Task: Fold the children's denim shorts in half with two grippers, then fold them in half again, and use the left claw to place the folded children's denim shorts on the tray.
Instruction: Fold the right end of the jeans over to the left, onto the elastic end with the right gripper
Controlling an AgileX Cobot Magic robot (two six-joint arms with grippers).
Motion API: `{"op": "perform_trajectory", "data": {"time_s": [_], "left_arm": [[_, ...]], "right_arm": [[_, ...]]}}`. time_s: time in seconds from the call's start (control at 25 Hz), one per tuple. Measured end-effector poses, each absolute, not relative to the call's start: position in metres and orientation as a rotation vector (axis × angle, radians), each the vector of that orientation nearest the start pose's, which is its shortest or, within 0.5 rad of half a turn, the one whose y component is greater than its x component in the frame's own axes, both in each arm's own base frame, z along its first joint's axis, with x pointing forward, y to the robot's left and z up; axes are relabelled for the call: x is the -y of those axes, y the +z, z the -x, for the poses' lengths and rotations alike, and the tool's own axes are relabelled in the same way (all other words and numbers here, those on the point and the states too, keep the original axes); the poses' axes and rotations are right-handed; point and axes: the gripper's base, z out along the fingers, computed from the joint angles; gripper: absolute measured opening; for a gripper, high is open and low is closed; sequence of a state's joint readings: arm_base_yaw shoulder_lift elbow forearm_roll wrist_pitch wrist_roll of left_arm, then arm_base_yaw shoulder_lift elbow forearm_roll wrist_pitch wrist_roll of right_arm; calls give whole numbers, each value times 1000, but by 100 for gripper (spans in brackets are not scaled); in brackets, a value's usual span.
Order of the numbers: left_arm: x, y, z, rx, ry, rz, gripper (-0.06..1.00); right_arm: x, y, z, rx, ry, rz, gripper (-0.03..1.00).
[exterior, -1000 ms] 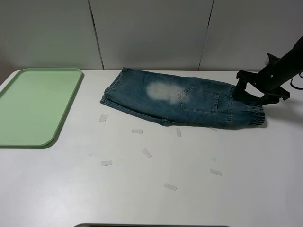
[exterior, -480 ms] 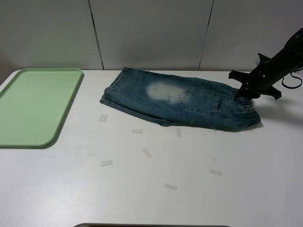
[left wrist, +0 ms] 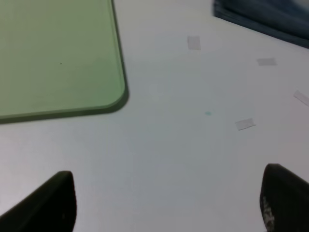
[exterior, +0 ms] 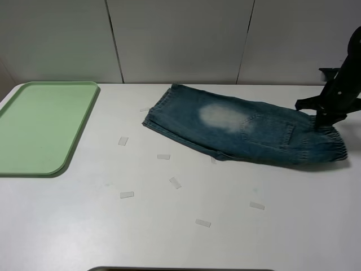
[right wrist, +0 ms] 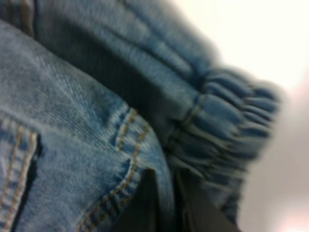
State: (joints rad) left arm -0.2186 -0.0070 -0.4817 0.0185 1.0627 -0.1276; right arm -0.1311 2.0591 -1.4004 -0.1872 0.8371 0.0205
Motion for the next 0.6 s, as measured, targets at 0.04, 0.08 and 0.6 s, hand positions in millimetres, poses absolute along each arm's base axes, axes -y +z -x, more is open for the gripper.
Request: {"op": "perform_trajectory", "data": {"time_s": [0.04, 0.08, 0.6], "left_arm": [[-2, 272, 4, -2061, -192, -93, 76], [-2, 272, 4, -2061, -192, -93, 76], [-2, 272, 4, -2061, -192, -93, 76]], "right_arm": [[73, 156, -398, -2962, -314, -59, 2], [80, 164, -395, -2945, -411, -72, 2], [26, 203, -398, -2923, -416, -252, 2]]}}
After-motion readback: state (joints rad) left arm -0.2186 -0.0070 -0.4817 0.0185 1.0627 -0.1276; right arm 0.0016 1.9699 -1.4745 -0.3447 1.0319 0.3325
